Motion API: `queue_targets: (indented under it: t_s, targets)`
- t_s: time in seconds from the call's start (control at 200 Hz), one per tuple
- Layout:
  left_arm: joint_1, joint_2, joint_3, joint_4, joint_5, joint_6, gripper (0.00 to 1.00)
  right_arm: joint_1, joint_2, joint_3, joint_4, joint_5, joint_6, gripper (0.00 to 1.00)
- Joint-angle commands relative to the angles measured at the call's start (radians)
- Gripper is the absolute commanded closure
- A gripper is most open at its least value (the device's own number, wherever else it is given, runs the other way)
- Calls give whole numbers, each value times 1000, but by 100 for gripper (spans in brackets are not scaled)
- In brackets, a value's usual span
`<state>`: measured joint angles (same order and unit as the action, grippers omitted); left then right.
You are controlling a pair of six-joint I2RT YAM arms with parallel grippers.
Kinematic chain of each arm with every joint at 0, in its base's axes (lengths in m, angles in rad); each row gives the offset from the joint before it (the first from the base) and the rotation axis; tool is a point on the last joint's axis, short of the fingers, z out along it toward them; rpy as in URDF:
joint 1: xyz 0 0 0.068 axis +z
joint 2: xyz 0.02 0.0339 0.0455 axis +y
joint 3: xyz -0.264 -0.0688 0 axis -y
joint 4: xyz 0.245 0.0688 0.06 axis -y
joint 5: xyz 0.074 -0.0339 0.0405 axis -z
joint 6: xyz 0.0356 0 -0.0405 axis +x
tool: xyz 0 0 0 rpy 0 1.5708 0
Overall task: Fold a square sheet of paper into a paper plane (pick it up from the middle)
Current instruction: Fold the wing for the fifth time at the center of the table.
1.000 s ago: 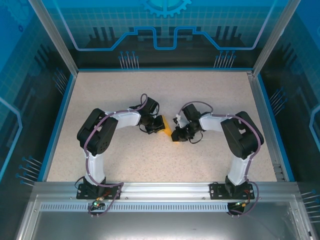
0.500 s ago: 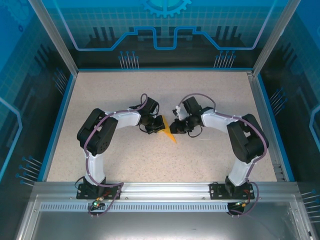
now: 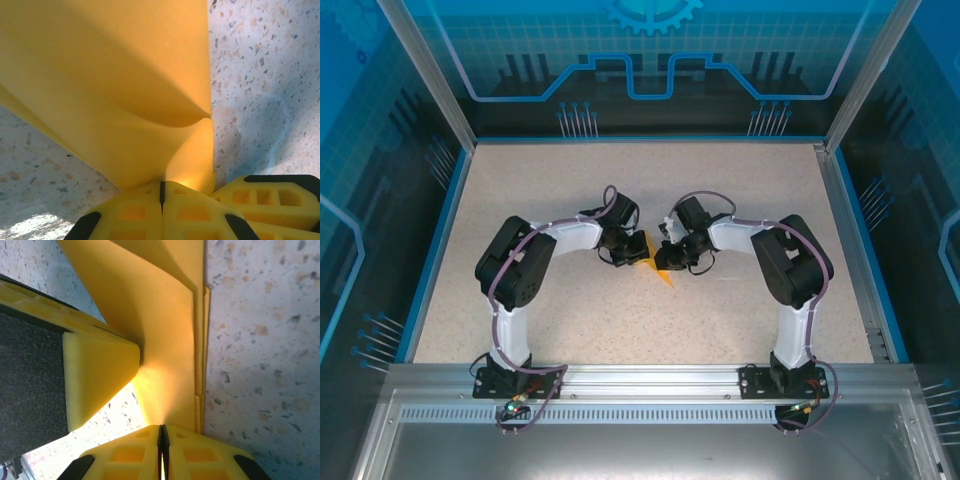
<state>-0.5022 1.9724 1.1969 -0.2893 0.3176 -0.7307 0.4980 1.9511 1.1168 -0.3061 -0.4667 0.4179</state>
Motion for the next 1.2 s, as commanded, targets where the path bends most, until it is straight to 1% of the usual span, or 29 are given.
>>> queue_targets:
  t_s: [0.0, 0.115, 0.28, 0.525, 0.735, 0.85, 1.02, 1.196]
  targets:
    - [4, 10, 47, -79, -24, 94, 94, 4, 36, -24, -106, 84, -34, 89]
    - [5, -43, 69, -69, -16, 146, 92, 2, 41, -20, -126, 109, -39, 89]
    - [5, -89, 43, -30, -21, 189, 90, 1, 51, -12, -130, 109, -32, 89]
    - [7, -62, 35, -32, -67, 283, 91, -2, 76, -7, -136, 108, -32, 90]
    - [12, -15, 71, -72, -136, 321, 91, -2, 85, -8, -134, 108, -30, 90]
    - [19, 16, 98, -99, -184, 363, 91, -2, 89, -6, -139, 106, -33, 90]
    - [37, 40, 113, -86, -183, 413, 91, -3, 94, -8, -140, 106, -36, 90]
    - [54, 64, 116, -79, -174, 430, 91, -3, 97, -11, -139, 108, -37, 91]
